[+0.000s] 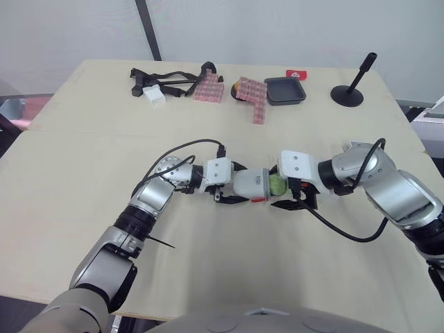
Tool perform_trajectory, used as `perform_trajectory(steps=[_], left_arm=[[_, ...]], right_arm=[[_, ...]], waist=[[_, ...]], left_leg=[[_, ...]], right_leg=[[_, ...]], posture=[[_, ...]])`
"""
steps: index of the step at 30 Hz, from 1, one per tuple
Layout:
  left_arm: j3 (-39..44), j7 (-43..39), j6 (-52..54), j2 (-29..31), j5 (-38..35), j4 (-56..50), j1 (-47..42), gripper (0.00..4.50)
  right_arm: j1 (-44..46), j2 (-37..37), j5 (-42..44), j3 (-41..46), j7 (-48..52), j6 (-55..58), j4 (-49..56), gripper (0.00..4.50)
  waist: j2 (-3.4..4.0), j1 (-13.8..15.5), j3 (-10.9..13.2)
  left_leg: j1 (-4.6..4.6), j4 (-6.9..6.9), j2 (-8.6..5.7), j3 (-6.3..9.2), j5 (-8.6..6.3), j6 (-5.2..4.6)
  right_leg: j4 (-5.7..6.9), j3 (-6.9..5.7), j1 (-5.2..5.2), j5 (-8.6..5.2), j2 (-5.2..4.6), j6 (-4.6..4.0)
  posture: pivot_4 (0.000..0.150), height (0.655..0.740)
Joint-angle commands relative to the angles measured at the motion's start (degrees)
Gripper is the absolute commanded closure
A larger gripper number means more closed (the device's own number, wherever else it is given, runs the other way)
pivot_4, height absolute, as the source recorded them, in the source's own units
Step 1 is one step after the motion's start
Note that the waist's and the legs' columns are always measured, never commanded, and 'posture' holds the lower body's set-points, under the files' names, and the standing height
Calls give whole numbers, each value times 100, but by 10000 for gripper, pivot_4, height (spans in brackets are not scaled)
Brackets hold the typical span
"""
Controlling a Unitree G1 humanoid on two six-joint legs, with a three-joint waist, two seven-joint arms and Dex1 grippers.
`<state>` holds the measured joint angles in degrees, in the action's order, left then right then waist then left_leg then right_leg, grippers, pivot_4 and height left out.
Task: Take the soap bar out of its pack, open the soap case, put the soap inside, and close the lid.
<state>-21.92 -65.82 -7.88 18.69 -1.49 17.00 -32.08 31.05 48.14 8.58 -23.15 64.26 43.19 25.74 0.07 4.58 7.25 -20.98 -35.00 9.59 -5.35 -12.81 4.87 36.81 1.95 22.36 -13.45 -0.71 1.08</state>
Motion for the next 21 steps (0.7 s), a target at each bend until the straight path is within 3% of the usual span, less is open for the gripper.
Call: perform_trajectory(steps=[1,8,14,21], left_arm=[[50,35,-61,-15,-56,-150,-93,10662],[39,6,-30,-15,-79,-199,-69,10662],[53,-5,14,-21,-113,-229,-57,10662],[66,-22,-7,-68,-147,-171,-102,10662]], right_arm=[[-40,178,88,296,6,-39,161,316],[-249,324,51,690,-194,-240,-77,316],[-532,447,40,1060,-290,-670,-351,17563],[-900,307,138,935,-288,-728,-100,41455]], waist=[[0,6,0],[0,2,0],[0,8,0],[0,-13,0]], left_leg=[[-1,0,0,0,0,0],[-2,-1,0,0,0,0],[-3,-2,-1,0,0,0],[-4,-4,-1,0,0,-1]], right_leg=[[0,0,0,0,0,0],[-1,1,0,0,0,0],[-2,2,0,0,0,0],[-2,1,0,0,0,0]], posture=[[1500,7400],[1500,7400],[1500,7400],[1500,7400]])
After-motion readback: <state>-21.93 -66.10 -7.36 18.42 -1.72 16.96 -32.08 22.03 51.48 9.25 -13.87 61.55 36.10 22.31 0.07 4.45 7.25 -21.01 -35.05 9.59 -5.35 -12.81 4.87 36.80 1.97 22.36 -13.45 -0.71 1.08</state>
